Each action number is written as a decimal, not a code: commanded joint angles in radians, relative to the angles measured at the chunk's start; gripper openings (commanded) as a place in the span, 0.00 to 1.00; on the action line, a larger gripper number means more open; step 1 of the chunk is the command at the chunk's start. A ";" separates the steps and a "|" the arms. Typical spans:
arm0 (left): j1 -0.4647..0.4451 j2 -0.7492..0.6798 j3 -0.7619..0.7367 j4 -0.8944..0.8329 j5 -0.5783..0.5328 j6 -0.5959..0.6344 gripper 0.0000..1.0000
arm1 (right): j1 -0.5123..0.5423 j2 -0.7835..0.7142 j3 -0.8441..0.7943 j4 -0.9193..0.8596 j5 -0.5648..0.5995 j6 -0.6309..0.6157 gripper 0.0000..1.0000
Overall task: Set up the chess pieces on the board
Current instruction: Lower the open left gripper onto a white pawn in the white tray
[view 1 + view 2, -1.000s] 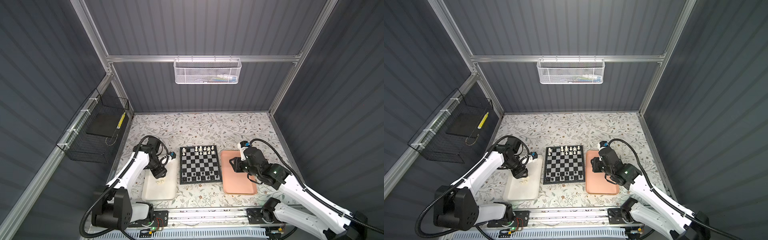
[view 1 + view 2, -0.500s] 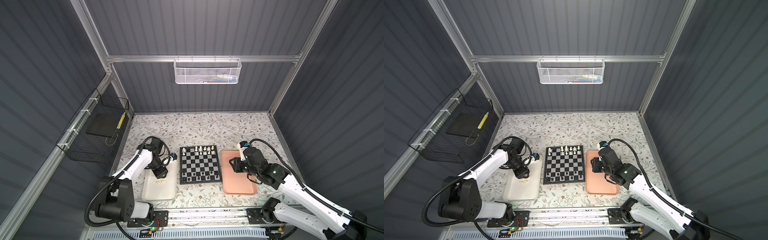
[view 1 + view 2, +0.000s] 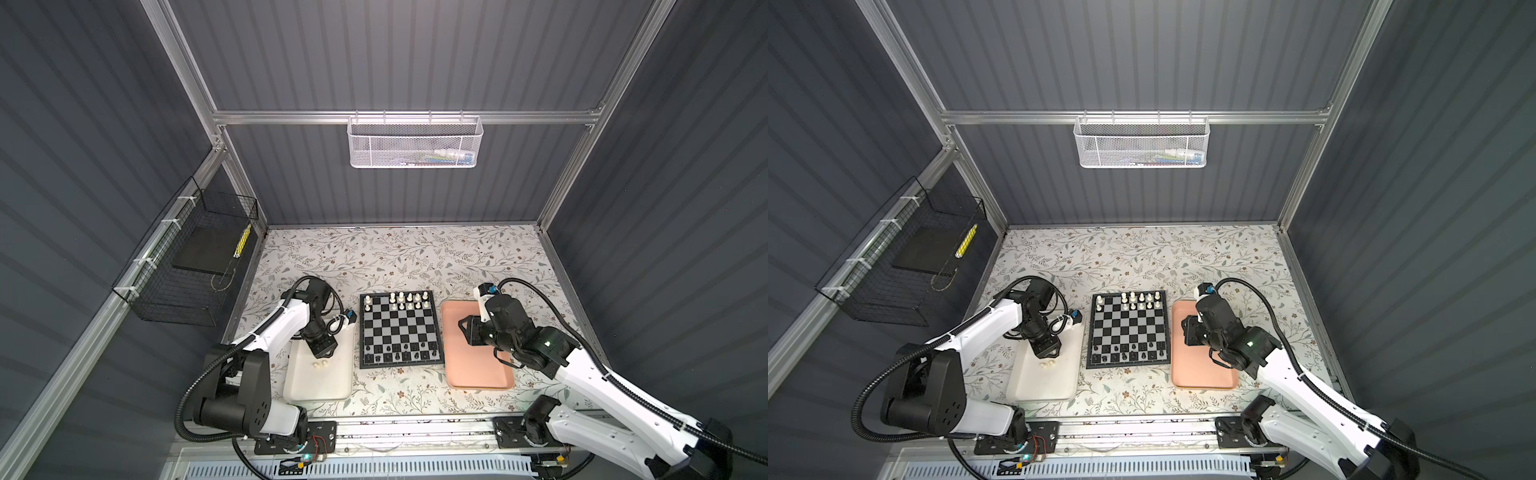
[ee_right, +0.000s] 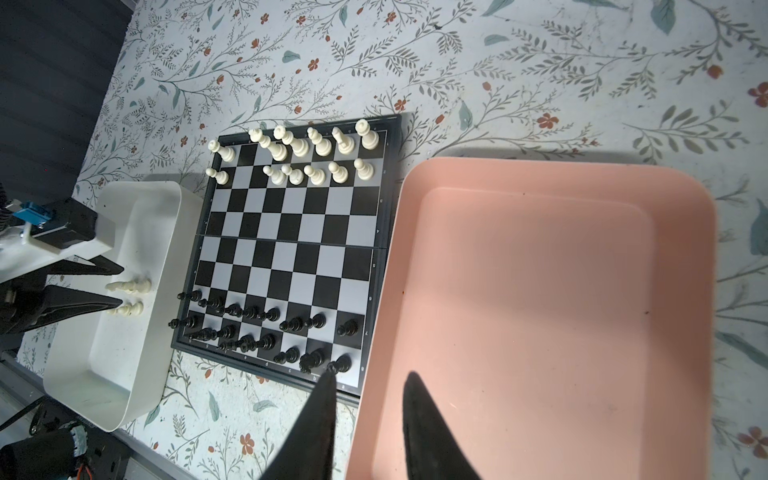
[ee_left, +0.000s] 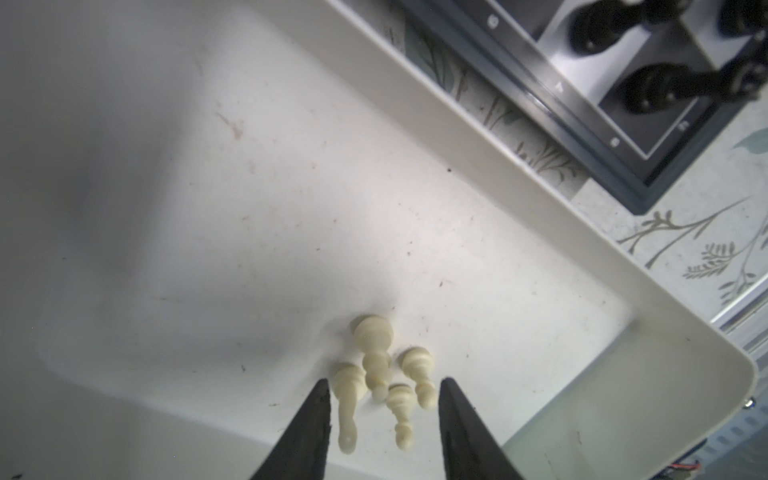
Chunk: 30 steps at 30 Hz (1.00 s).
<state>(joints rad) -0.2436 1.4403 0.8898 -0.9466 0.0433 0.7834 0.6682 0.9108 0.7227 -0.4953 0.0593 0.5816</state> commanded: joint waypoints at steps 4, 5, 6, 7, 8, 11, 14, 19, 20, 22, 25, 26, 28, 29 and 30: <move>-0.014 0.018 -0.021 0.014 -0.016 -0.007 0.41 | -0.004 -0.010 -0.010 -0.017 0.017 -0.012 0.31; -0.016 0.019 -0.023 0.018 -0.020 -0.009 0.40 | -0.004 -0.010 -0.008 -0.021 0.018 -0.012 0.31; -0.018 0.021 -0.025 0.019 -0.022 -0.011 0.40 | -0.004 -0.010 -0.009 -0.020 0.018 -0.011 0.31; -0.021 0.023 -0.026 0.022 -0.023 -0.013 0.40 | -0.004 -0.010 -0.010 -0.020 0.019 -0.011 0.31; -0.023 0.023 -0.030 0.025 -0.026 -0.015 0.40 | -0.003 -0.010 -0.011 -0.021 0.018 -0.011 0.31; -0.031 0.018 -0.036 0.034 -0.037 -0.017 0.39 | -0.004 -0.010 -0.011 -0.020 0.017 -0.012 0.31; -0.037 0.009 -0.041 0.042 -0.045 -0.020 0.37 | -0.004 -0.012 -0.012 -0.020 0.014 -0.012 0.31; -0.046 0.009 -0.046 0.045 -0.058 -0.024 0.37 | -0.004 -0.016 -0.017 -0.019 0.014 -0.012 0.31; -0.049 0.004 -0.048 0.046 -0.059 -0.024 0.37 | -0.004 -0.016 -0.019 -0.019 0.015 -0.012 0.31; -0.053 -0.007 -0.051 0.048 -0.059 -0.024 0.37 | -0.004 -0.019 -0.019 -0.019 0.017 -0.012 0.31; -0.058 -0.015 -0.057 0.049 -0.065 -0.026 0.37 | -0.004 -0.020 -0.023 -0.018 0.014 -0.012 0.31; -0.059 -0.015 -0.060 0.051 -0.068 -0.026 0.37 | -0.004 -0.019 -0.023 -0.019 0.014 -0.012 0.31; -0.062 -0.015 -0.061 0.052 -0.068 -0.026 0.37 | -0.004 -0.020 -0.022 -0.018 0.013 -0.012 0.31; -0.063 -0.015 -0.061 0.053 -0.068 -0.028 0.37 | -0.004 -0.020 -0.023 -0.020 0.013 -0.012 0.31; -0.064 -0.014 -0.060 0.054 -0.068 -0.030 0.37 | -0.004 -0.021 -0.024 -0.018 0.014 -0.010 0.31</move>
<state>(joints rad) -0.3008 1.4441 0.8402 -0.8856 -0.0204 0.7624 0.6682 0.9020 0.7124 -0.4988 0.0593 0.5777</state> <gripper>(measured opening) 0.372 0.310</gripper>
